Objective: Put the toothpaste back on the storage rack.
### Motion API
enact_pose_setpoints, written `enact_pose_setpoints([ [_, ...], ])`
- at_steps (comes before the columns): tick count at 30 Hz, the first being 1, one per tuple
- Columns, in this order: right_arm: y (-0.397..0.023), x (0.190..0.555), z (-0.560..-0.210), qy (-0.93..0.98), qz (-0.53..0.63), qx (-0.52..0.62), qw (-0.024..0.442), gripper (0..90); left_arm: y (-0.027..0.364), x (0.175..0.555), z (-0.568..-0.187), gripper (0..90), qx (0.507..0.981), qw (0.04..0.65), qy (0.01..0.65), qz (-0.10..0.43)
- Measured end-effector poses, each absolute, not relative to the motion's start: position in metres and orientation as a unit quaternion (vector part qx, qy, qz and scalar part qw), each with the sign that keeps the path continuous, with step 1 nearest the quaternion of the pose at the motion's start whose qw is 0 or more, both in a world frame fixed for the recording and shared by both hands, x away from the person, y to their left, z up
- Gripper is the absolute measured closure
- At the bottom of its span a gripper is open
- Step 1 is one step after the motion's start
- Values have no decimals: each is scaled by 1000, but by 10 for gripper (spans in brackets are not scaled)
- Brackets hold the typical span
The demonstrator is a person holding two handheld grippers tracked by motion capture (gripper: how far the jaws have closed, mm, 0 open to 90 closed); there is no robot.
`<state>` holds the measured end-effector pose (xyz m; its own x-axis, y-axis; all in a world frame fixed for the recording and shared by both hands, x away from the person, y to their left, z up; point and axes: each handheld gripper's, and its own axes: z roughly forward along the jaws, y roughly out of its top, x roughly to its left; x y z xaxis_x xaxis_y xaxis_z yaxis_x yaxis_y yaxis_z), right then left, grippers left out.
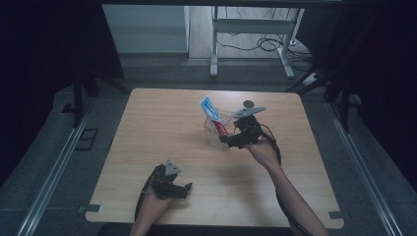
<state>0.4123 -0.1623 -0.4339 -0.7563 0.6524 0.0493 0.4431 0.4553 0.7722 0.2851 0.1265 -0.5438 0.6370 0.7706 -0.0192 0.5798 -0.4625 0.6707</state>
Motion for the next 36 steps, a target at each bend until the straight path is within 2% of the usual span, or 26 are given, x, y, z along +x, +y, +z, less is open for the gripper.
enact_pose_setpoints([
  [20, -190, 393, -432, 837, 414, 331, 135, 131, 126, 285, -544, 64, 843, 329, 401, 146],
  [36, -209, 379, -450, 836, 409, 341, 127, 131, 127, 285, -544, 64, 843, 329, 400, 147],
])
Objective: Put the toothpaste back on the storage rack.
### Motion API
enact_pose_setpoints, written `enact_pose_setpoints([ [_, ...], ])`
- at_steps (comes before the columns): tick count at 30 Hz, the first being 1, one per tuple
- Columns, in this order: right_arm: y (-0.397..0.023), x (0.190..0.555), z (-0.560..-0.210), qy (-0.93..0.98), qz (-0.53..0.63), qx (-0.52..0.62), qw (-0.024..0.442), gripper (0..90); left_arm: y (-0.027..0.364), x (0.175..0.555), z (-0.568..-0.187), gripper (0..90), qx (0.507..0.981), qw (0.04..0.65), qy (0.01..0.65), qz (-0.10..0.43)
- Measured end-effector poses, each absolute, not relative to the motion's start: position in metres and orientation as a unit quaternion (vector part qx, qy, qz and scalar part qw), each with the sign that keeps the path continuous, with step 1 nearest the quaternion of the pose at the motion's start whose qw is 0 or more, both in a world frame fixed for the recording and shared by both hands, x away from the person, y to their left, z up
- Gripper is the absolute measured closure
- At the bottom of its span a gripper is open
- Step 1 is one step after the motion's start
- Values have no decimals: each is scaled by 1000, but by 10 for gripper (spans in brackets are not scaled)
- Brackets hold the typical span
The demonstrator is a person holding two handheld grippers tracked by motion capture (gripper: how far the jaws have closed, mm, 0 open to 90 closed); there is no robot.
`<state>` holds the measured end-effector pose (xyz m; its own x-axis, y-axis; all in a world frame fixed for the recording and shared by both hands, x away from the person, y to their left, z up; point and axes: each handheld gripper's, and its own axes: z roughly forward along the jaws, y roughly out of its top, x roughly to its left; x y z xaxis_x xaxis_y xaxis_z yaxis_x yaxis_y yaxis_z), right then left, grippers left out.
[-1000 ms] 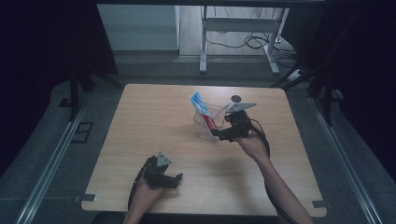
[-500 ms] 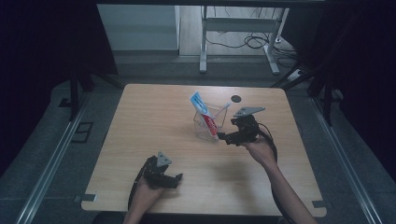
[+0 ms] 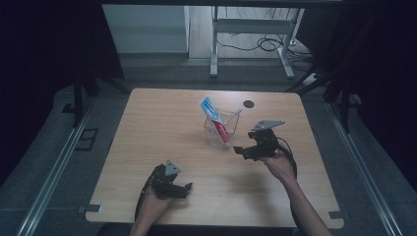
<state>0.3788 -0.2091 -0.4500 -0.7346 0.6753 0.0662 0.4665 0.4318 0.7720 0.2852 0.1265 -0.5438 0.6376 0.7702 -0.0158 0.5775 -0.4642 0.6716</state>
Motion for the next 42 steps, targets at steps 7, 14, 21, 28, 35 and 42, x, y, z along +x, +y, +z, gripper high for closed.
enact_pose_setpoints([
  [7, -216, 373, -461, 838, 403, 345, 129, 131, 126, 285, -544, 64, 842, 329, 401, 146],
  [14, -224, 365, -470, 836, 402, 350, 127, 131, 126, 285, -544, 64, 842, 329, 401, 146],
  [21, -230, 357, -479, 837, 399, 353, 125, 131, 126, 285, -544, 64, 843, 329, 401, 146],
  [28, -237, 346, -488, 833, 404, 358, 123, 131, 126, 285, -544, 65, 843, 329, 401, 146],
  [35, -246, 336, -498, 827, 407, 368, 121, 131, 126, 285, -544, 65, 841, 330, 403, 146],
  [42, -250, 328, -511, 826, 405, 375, 118, 132, 126, 285, -544, 64, 841, 331, 403, 146],
])
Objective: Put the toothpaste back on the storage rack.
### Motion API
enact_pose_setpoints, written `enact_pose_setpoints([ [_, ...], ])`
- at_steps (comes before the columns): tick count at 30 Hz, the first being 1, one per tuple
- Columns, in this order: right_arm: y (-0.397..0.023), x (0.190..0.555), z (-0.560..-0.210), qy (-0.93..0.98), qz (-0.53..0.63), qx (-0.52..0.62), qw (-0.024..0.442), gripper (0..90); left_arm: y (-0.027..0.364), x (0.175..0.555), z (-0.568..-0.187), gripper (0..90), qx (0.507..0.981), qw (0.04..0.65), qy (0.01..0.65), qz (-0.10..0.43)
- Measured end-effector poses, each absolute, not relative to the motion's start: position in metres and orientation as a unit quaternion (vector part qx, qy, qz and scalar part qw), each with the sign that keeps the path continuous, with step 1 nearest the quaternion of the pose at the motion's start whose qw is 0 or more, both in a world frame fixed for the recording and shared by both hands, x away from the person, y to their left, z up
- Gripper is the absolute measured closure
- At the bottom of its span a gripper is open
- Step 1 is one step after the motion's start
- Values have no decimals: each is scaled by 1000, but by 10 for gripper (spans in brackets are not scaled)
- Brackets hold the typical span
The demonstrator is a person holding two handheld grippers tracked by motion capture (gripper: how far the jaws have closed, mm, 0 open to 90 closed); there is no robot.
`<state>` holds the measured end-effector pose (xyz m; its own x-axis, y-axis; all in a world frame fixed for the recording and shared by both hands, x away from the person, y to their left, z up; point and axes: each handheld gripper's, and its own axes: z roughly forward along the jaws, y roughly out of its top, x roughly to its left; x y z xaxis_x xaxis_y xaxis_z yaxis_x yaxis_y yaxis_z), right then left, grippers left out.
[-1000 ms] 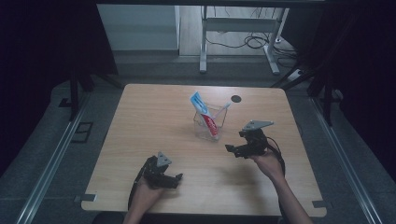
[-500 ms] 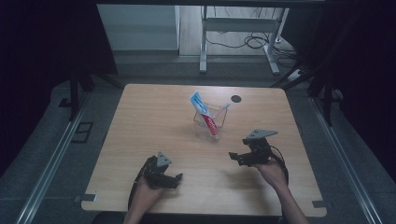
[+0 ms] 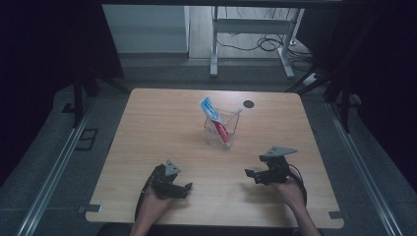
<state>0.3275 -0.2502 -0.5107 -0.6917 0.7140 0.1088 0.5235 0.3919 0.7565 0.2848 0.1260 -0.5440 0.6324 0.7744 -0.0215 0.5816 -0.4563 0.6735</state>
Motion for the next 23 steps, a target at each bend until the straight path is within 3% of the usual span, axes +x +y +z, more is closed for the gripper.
enact_pose_setpoints([
  [16, -251, 313, -539, 840, 375, 375, 116, 131, 126, 285, -544, 65, 841, 332, 402, 146],
  [23, -247, 307, -543, 847, 366, 356, 149, 130, 126, 285, -544, 66, 841, 332, 402, 146],
])
